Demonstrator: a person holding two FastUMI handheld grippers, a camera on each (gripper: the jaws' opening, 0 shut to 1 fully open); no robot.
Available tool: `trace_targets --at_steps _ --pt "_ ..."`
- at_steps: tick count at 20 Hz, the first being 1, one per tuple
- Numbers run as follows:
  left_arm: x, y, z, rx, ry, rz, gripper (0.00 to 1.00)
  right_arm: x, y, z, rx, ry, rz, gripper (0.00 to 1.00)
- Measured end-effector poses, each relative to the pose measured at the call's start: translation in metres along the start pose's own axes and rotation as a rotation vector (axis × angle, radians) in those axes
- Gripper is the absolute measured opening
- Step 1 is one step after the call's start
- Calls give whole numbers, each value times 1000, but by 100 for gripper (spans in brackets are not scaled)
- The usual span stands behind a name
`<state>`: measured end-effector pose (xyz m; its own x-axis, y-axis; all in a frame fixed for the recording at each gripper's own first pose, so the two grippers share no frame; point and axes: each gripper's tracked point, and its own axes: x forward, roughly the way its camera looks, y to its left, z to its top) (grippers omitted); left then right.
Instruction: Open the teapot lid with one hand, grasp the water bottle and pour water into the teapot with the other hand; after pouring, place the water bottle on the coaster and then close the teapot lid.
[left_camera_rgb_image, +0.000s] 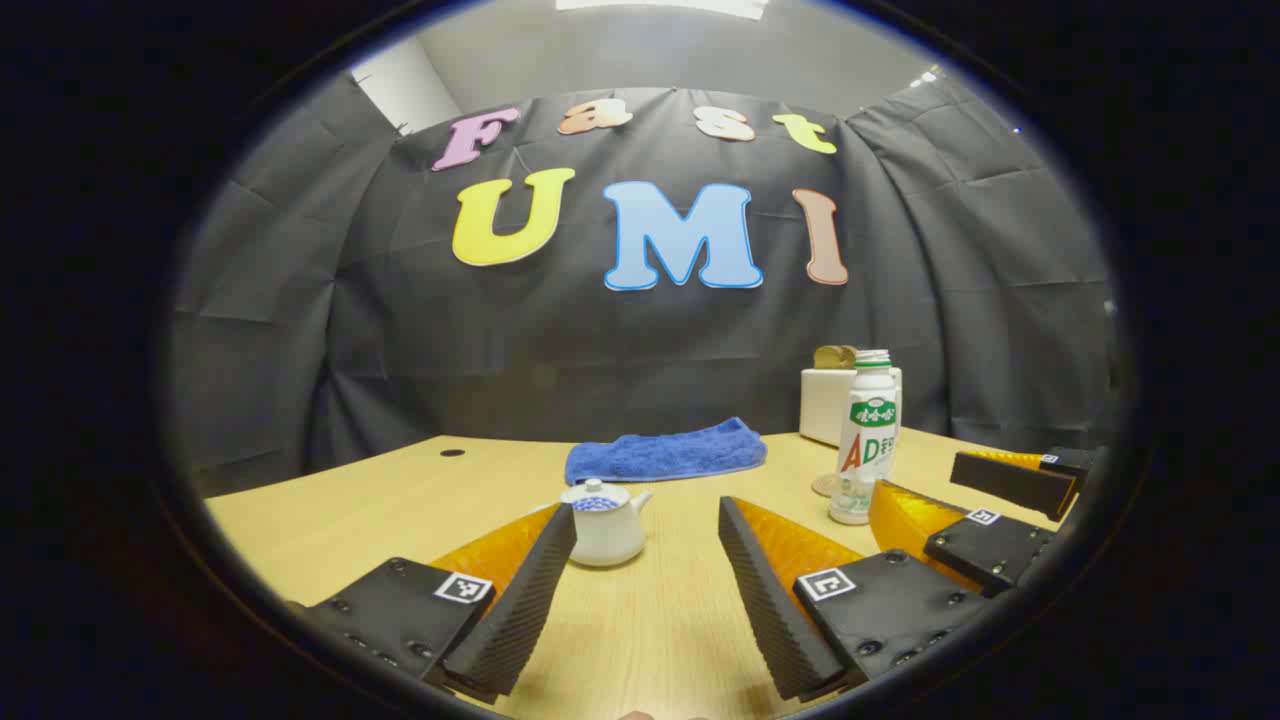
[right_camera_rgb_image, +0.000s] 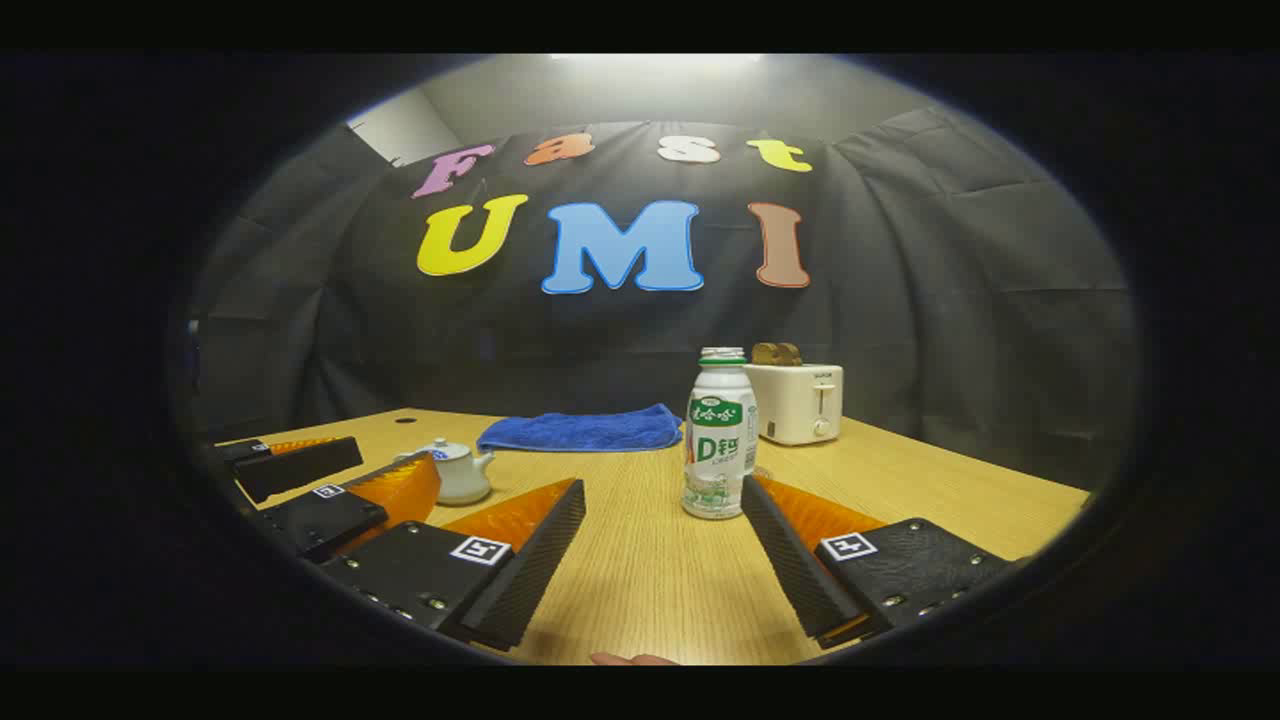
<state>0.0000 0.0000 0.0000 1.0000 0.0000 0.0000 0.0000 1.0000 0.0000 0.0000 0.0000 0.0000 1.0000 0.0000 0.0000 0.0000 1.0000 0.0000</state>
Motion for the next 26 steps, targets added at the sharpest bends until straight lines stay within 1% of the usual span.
trace_targets --at_steps 6,11,14,18,21,24,26 --pt "0 0 0 -1 0 -1 99 0 0 0 0 -1 0 97" --pt "0 0 0 -1 -1 -2 99 -1 -2 1 -1 0 -18 97" --pt "1 -1 0 -1 -1 -2 99 0 0 0 0 0 2 96" --pt "1 -1 0 -1 -2 -2 99 0 1 0 -1 -1 5 97" --pt "0 -4 0 -2 0 -33 99 2 0 1 0 -2 8 97" --pt "2 -3 1 -3 -5 -36 99 2 3 1 25 11 35 97" --pt "9 2 6 -33 -16 -33 99 8 0 8 30 12 39 96"
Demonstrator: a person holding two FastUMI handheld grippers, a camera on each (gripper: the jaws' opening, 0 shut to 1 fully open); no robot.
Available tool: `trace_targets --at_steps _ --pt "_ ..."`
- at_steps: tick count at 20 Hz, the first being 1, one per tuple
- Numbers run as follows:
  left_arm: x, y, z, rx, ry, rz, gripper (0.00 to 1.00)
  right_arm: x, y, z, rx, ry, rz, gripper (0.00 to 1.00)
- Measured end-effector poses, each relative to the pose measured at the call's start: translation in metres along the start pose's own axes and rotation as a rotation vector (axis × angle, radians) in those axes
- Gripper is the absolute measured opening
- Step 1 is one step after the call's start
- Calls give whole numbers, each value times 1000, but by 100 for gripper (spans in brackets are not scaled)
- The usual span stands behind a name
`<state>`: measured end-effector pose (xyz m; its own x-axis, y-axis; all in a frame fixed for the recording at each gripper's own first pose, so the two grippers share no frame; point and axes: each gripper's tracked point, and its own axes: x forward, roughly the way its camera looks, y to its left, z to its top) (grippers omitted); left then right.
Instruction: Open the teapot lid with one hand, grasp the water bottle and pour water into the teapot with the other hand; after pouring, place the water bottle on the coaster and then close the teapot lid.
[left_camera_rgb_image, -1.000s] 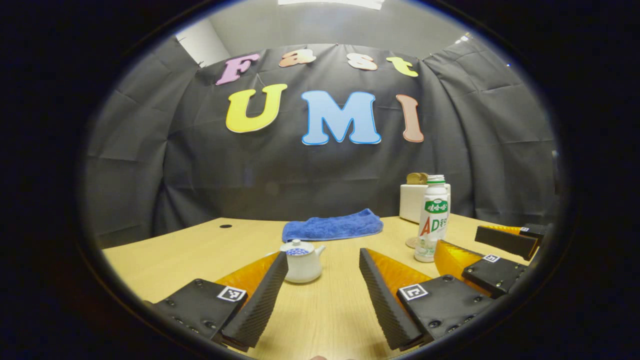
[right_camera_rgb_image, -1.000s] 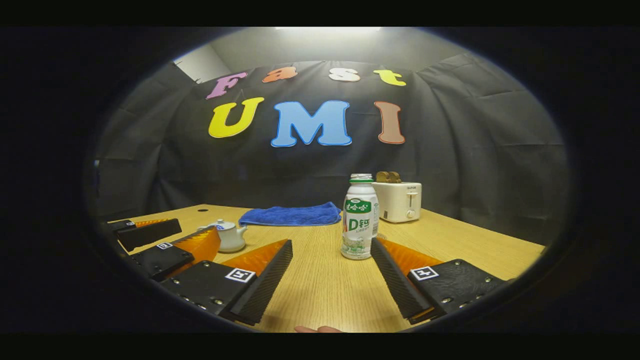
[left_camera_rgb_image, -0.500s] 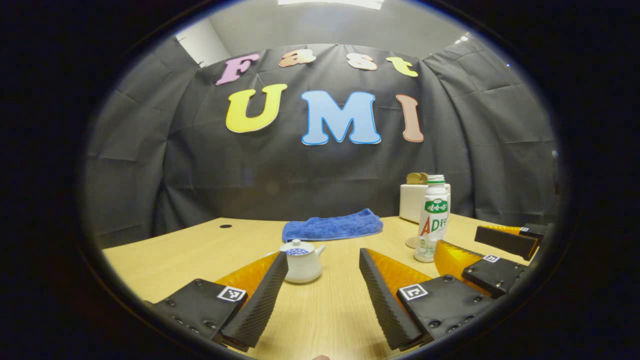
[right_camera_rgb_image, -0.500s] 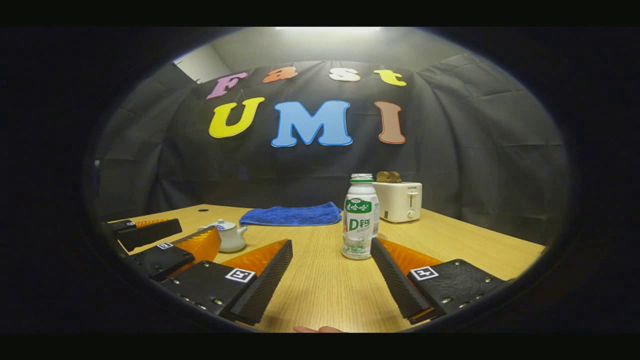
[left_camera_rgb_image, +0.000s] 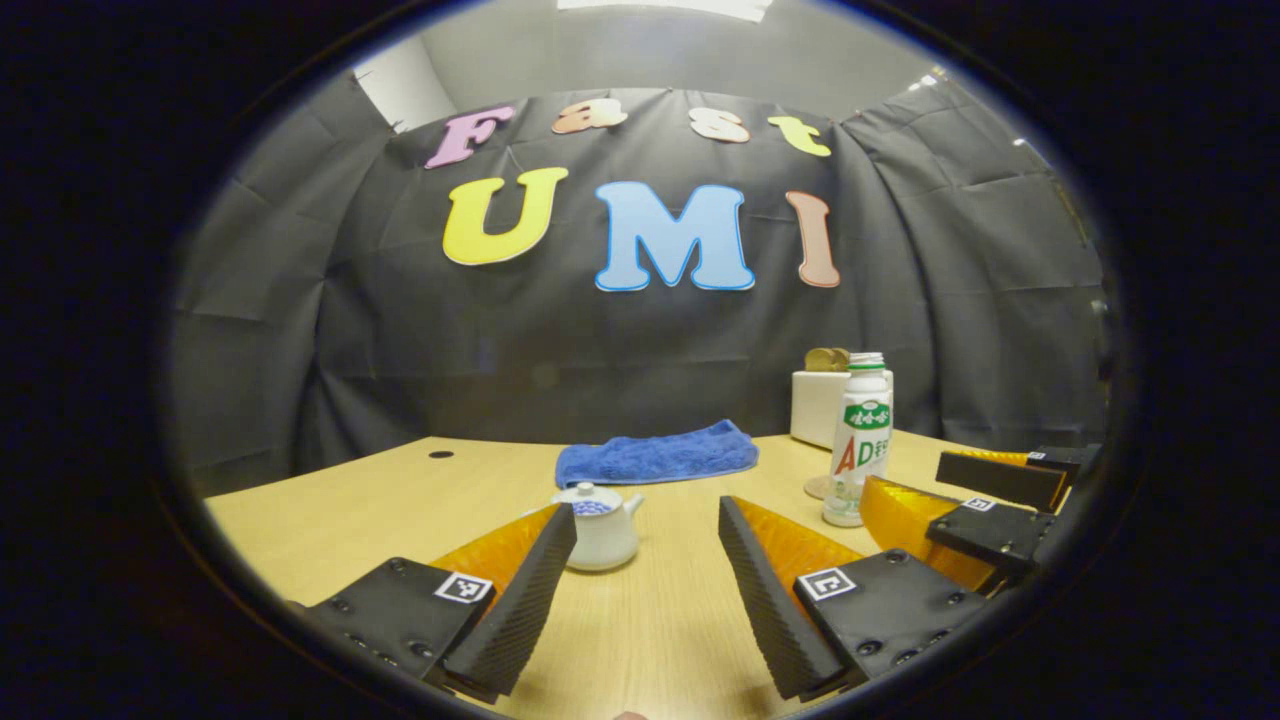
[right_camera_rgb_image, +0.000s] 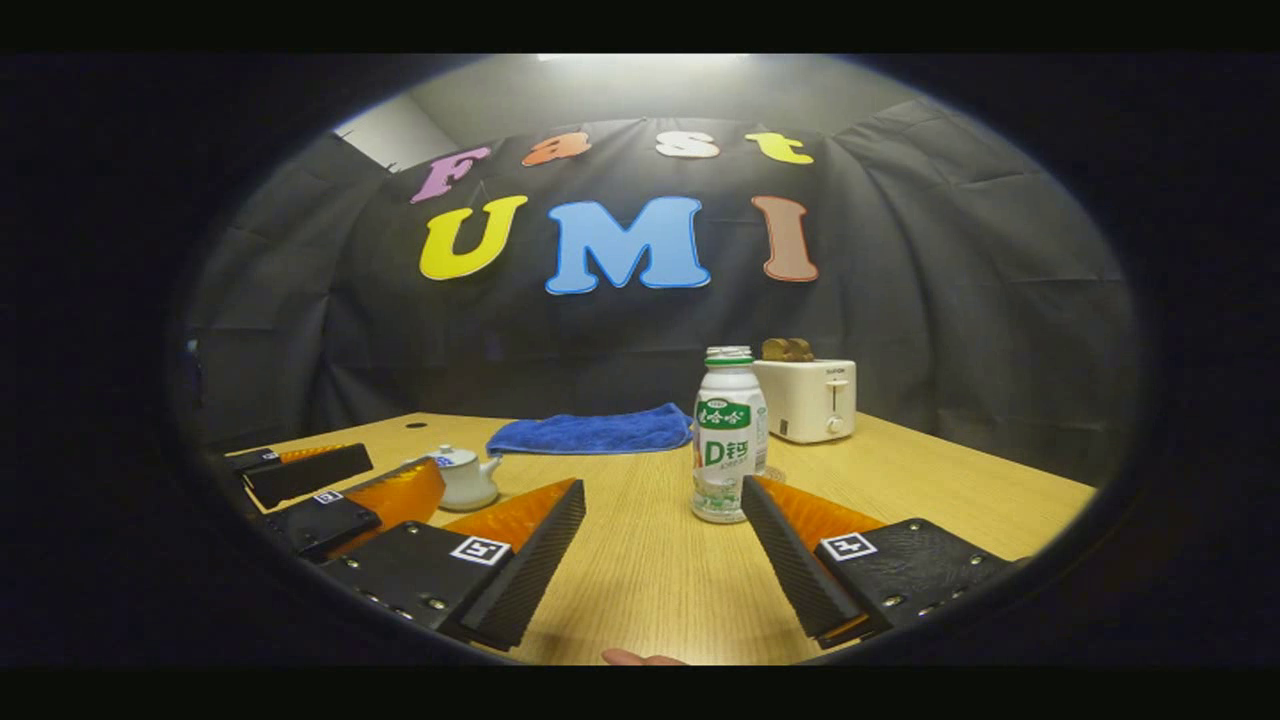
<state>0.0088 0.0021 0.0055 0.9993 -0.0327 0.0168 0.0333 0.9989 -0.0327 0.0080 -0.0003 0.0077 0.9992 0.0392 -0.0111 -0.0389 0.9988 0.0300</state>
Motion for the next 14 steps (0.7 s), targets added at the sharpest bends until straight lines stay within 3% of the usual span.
trace_targets --at_steps 3,8,14 --pt "20 20 4 -32 12 10 99 4 -3 8 -10 -11 1 97" --pt "59 46 12 -1 15 50 99 4 -2 7 -5 -5 13 97" --pt "110 61 -12 -18 87 62 99 5 -13 9 11 -9 4 97"
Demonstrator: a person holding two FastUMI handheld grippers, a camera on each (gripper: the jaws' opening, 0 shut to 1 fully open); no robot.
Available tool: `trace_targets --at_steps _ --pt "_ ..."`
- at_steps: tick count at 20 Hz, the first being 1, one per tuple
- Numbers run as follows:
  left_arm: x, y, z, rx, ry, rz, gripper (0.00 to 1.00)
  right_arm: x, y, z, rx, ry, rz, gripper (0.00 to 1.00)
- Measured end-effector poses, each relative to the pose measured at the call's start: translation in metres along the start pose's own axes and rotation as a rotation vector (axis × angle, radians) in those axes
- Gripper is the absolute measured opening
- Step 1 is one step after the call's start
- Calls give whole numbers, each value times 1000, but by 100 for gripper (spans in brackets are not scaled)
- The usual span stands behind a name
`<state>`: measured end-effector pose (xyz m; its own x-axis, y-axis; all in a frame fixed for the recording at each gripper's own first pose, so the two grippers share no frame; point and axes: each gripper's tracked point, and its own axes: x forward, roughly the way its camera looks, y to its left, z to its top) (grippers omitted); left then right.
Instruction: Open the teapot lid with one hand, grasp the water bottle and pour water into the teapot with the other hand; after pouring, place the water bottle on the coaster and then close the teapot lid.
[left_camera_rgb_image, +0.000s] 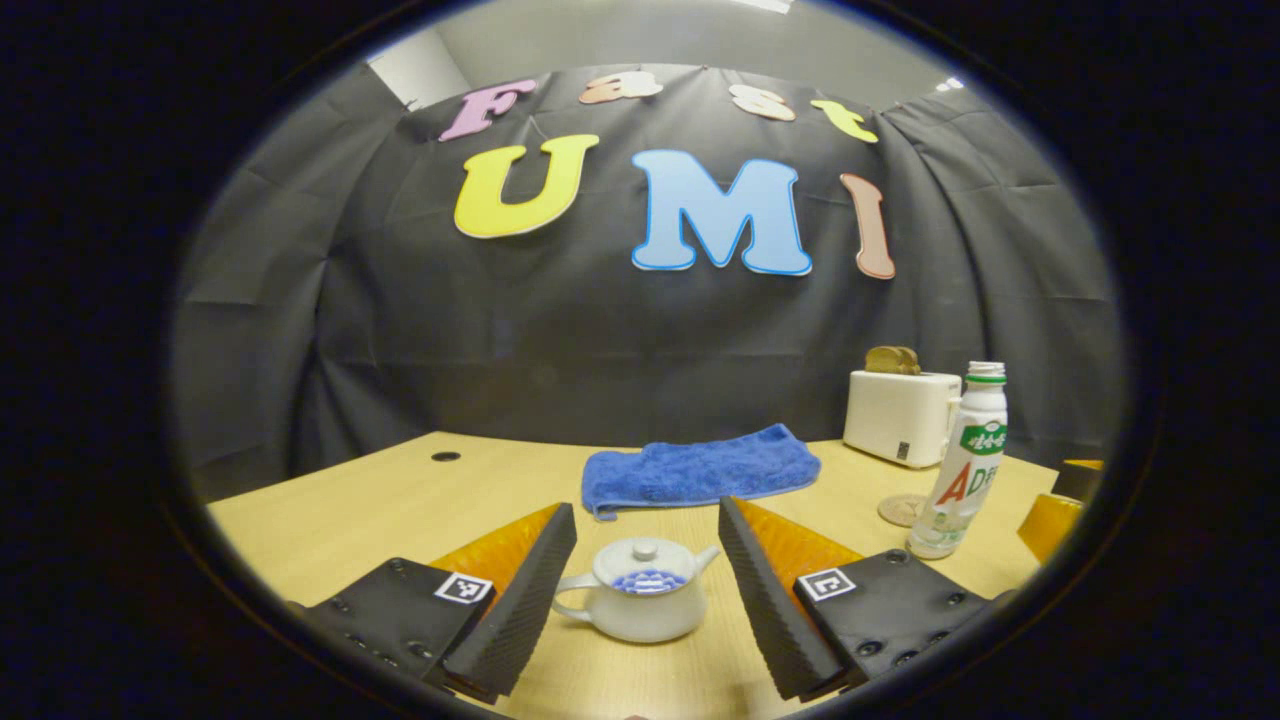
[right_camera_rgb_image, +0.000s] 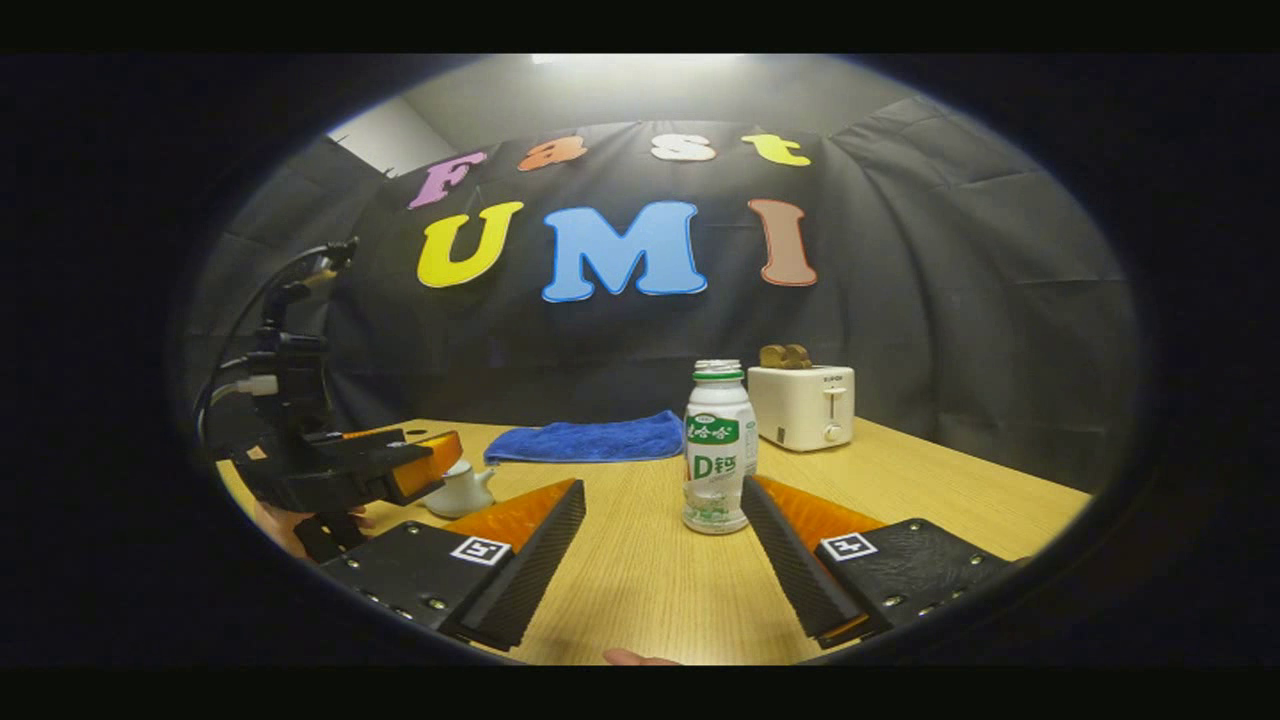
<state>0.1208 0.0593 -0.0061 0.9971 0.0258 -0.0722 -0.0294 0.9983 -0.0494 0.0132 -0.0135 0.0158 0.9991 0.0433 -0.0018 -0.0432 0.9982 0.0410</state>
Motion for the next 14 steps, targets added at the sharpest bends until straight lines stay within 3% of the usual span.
trace_targets --at_steps 7,8,9,11,14 --pt "28 2 -12 80 37 -1 98 1 -12 5 44 -8 -16 96" --pt "31 2 -11 93 34 -1 92 1 -13 5 43 -8 -16 97" --pt "34 1 -13 95 40 -5 93 1 -13 5 39 -7 -16 97" --pt "40 -4 -19 87 73 -30 80 1 -14 7 32 -9 -17 97" --pt "50 1 -21 82 87 -27 46 2 -13 7 35 -3 -11 96"
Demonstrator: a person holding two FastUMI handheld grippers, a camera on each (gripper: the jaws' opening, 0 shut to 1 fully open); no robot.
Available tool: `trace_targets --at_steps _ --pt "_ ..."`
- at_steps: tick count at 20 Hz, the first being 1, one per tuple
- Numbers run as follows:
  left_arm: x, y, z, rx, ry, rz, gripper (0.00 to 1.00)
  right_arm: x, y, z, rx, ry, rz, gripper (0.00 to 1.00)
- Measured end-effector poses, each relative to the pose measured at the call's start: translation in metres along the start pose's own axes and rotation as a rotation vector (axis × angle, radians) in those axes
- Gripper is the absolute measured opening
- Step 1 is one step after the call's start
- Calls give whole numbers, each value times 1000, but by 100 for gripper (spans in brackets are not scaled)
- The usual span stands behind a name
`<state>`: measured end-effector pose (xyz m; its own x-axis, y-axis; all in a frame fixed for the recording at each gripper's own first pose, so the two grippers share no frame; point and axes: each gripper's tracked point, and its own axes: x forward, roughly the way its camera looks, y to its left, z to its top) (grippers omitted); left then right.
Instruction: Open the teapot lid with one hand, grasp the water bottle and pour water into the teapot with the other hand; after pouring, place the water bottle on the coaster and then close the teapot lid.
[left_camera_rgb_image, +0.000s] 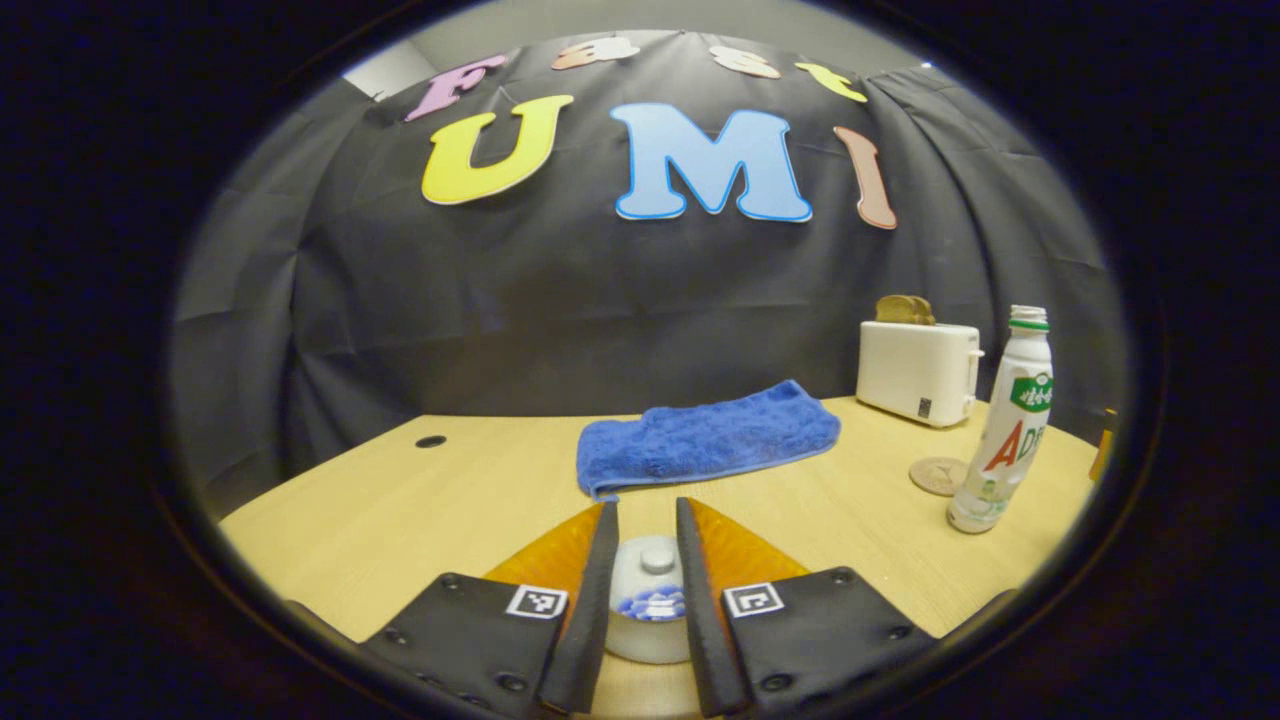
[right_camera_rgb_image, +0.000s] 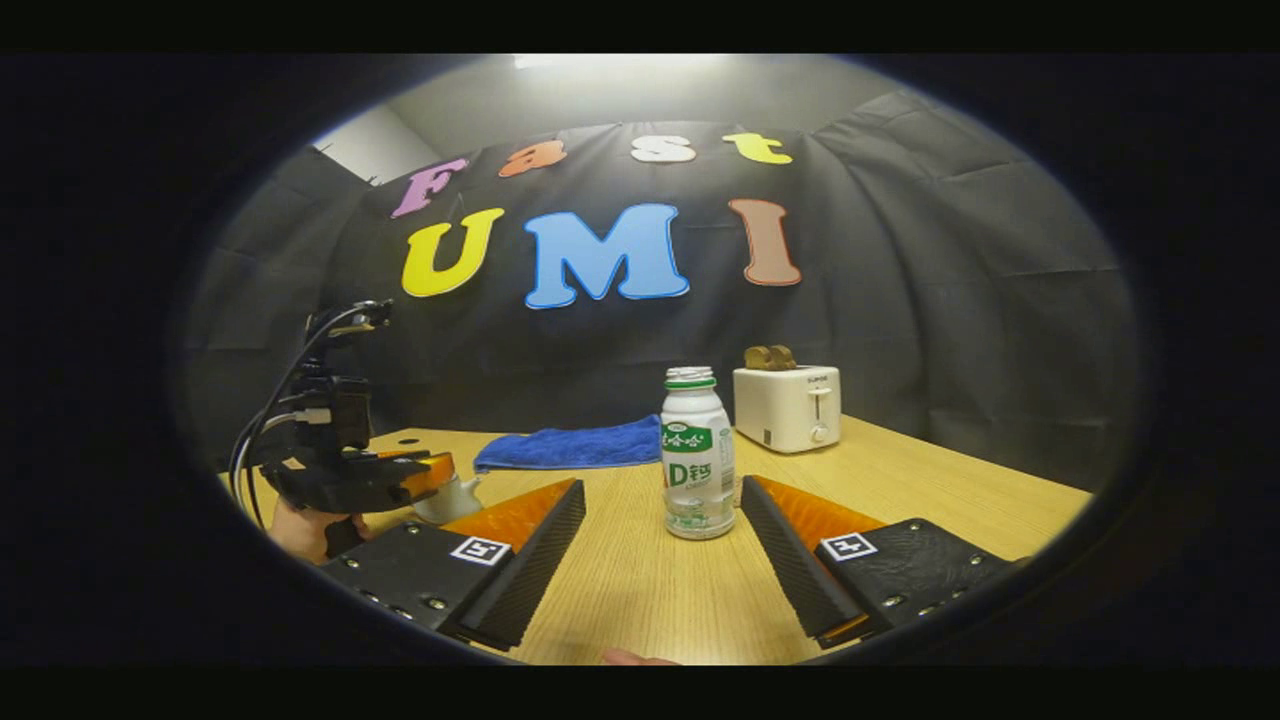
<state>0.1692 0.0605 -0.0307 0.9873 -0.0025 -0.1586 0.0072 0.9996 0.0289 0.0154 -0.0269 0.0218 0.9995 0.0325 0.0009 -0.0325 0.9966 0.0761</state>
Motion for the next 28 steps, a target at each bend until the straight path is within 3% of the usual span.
trace_targets --at_steps 4,7,8,10,13,14,16,24,26,28 --pt "-1 -11 2 95 -1 3 22 0 -1 -1 -9 6 0 97" --pt "2 -11 2 62 -3 -27 13 1 -5 0 -16 5 -6 97" --pt "1 -9 4 47 -14 -33 17 2 -7 -2 -21 9 -9 97" --pt "-4 -6 12 22 -41 -41 11 4 -11 -4 -23 15 -14 97" --pt "-19 -1 35 -4 -104 -40 14 7 -12 -8 -14 29 -11 97" --pt "-25 1 43 -6 -117 -41 11 8 -12 -9 -18 32 -11 97" --pt "-39 3 50 -27 -138 -45 14 10 -14 -11 -30 37 -13 97" --pt "-131 9 56 -142 -209 -98 10 34 -27 -8 -74 37 -35 97" --pt "-158 -1 55 -139 -231 -125 7 49 -31 -10 -71 54 -46 97" --pt "-180 -9 57 -114 -253 -146 10 67 -32 -17 -68 93 -42 97"
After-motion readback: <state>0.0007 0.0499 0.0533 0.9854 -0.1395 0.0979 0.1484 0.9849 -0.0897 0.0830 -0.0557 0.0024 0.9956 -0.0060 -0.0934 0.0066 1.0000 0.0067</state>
